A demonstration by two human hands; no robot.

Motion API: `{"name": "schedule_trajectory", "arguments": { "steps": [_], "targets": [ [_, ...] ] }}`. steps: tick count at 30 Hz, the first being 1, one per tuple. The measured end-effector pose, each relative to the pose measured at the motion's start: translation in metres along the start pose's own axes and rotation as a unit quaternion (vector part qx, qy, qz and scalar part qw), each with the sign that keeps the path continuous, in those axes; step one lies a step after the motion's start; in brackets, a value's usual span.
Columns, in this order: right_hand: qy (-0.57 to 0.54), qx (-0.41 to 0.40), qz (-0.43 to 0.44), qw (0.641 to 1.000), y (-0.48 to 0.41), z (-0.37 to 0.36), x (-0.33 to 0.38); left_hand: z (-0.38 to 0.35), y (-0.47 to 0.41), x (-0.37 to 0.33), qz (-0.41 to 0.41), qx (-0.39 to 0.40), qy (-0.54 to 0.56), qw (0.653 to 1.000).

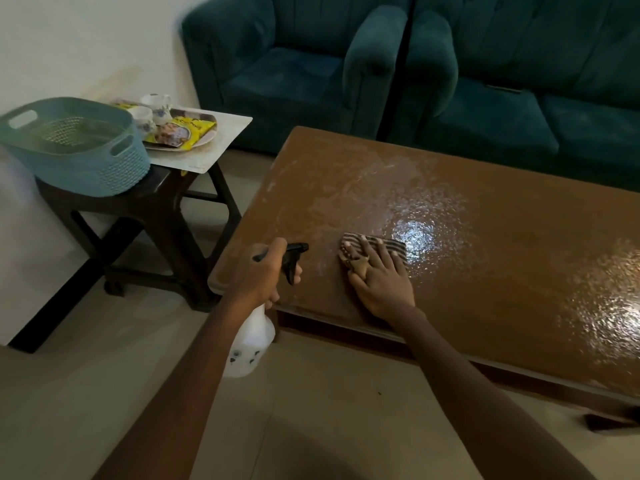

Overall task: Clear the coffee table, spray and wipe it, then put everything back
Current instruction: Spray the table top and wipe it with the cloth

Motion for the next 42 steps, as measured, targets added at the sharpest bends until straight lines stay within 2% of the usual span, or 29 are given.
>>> {"name": "schedule_trajectory", "arguments": {
  "steps": [3, 9, 13, 19, 29, 37, 39, 42],
  "targets": [
    [-0.019, -0.002, 0.01, 1.0, 0.011, 0.002, -0.019, 0.004, -0.008, -0.012, -0.023, 0.012, -0.048, 0.999],
    [-0.045, -0.008, -0.114, 0.993, 0.033, 0.012, -0.088, 0.004, -0.035, -0.036, -0.023, 0.085, -0.098, 0.991],
    [-0.05, -0.013, -0.133, 0.99, 0.033, 0.013, -0.101, -0.011, -0.045, -0.046, -0.004, 0.063, -0.123, 0.99],
    [-0.064, -0.011, -0.148, 0.987, 0.005, 0.019, -0.116, -0.022, -0.051, -0.051, 0.042, 0.024, -0.084, 0.995],
    [-0.061, 0.001, -0.107, 0.992, -0.077, 0.037, -0.131, -0.026, -0.07, -0.058, 0.094, -0.019, -0.064, 0.993],
    [-0.058, 0.008, -0.084, 0.995, -0.122, 0.034, -0.106, -0.015, -0.074, -0.062, 0.073, -0.049, -0.064, 0.994],
    [-0.05, 0.021, -0.05, 0.997, -0.127, 0.03, -0.08, -0.013, -0.076, -0.065, 0.063, -0.068, -0.066, 0.994],
    [-0.036, 0.039, 0.079, 0.995, -0.114, 0.018, -0.029, -0.013, -0.08, -0.07, 0.062, -0.085, -0.068, 0.992]
  ]
}}
Point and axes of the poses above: each hand's wrist, its own y-axis away from the middle knuckle, its own z-axis out of the back of the hand, x = y × z, the point moved 4 cm from there along -y, towards the middle knuckle, and after that the axes turned 6 degrees about z, right-handed, at the moved point
